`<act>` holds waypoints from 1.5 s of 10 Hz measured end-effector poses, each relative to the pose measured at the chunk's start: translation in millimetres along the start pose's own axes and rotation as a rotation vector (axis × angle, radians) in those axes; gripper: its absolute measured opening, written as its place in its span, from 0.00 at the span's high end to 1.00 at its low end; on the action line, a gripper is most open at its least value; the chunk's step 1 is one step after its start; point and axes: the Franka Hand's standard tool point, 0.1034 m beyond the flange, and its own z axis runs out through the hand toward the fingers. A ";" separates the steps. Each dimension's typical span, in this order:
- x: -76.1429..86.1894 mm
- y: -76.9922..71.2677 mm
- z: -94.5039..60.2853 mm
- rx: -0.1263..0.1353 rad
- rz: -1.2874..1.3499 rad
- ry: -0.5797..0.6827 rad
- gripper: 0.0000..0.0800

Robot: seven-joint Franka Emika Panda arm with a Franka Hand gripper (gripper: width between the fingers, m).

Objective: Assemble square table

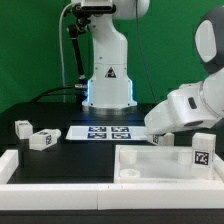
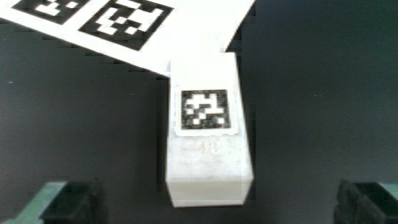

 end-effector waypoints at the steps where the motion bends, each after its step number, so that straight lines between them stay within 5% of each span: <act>1: 0.6 0.0 9.2 0.000 0.000 0.002 0.19; 3: -0.5 -1.5 28.3 0.001 -0.003 -0.004 0.19; 5: -0.8 -0.6 32.0 0.003 -0.002 -0.009 0.19; 6: -0.8 -0.3 32.2 0.004 -0.001 -0.009 0.34; 7: -0.8 0.1 32.5 0.004 -0.001 -0.010 0.34; 9: -0.9 0.7 32.9 0.006 0.000 -0.010 0.64; 14: -2.4 2.9 31.6 0.010 0.000 -0.014 0.64; 15: -15.4 13.0 6.6 0.024 -0.020 -0.043 0.64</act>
Offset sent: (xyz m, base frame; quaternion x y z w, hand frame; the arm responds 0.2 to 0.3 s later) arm -0.0199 -0.0072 -0.0140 0.0013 -0.0044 0.0045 1.0000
